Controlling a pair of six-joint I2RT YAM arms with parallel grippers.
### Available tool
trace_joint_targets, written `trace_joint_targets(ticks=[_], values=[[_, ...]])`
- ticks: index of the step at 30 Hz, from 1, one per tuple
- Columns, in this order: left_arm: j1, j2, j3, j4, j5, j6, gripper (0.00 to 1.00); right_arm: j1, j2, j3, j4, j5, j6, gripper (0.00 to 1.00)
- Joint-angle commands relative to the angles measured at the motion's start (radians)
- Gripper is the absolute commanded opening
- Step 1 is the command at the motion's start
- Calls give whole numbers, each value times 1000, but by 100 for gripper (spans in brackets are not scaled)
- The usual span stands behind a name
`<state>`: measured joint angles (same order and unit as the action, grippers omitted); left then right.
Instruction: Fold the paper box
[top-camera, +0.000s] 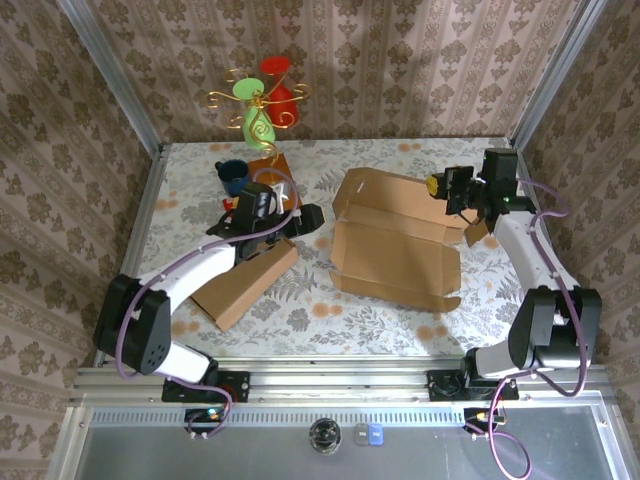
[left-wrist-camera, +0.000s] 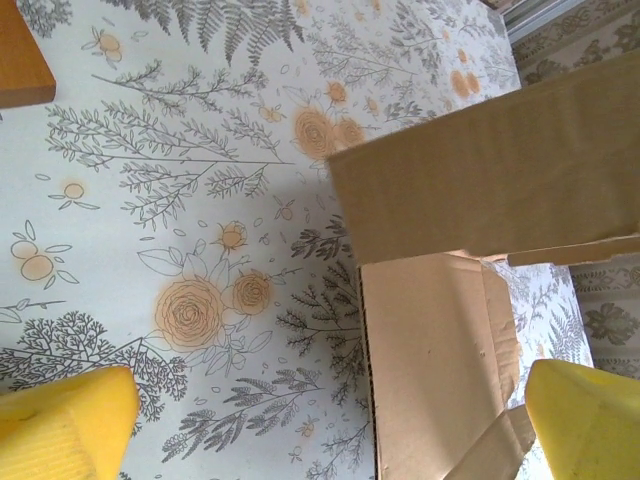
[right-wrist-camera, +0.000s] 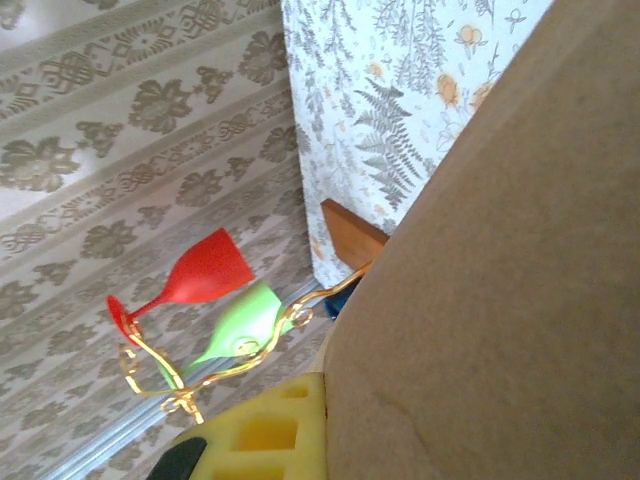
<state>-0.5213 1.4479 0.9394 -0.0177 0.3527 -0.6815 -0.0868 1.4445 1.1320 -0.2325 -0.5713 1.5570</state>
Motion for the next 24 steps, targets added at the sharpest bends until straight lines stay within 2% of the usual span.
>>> trace_joint_targets(ticks=[1,5,8,11,13,15,22,24], values=[[1,-32,44,-39,2,89,100,8,43,28,-85,-35,-112,0],[2,-52,54,-20,-22,123,100,18,86,46,-123,-31,-201,0],[-20,-87,64,-14,-85,178,100,28,122,44,-92,-36,-252,0],[-58,-116,87,-52,-220,223,100,37,157,24,7,-61,-286,0],[-50,-124,71,-23,-239,202,100,44,179,8,76,-69,-320,0],[-34,-111,58,-8,-212,196,99,55,201,-15,161,-77,-330,0],[-26,-35,65,-75,-138,241,58,98,220,-111,538,-82,-284,0],[-20,-21,60,-83,-135,246,51,106,229,-120,592,-90,-275,0]])
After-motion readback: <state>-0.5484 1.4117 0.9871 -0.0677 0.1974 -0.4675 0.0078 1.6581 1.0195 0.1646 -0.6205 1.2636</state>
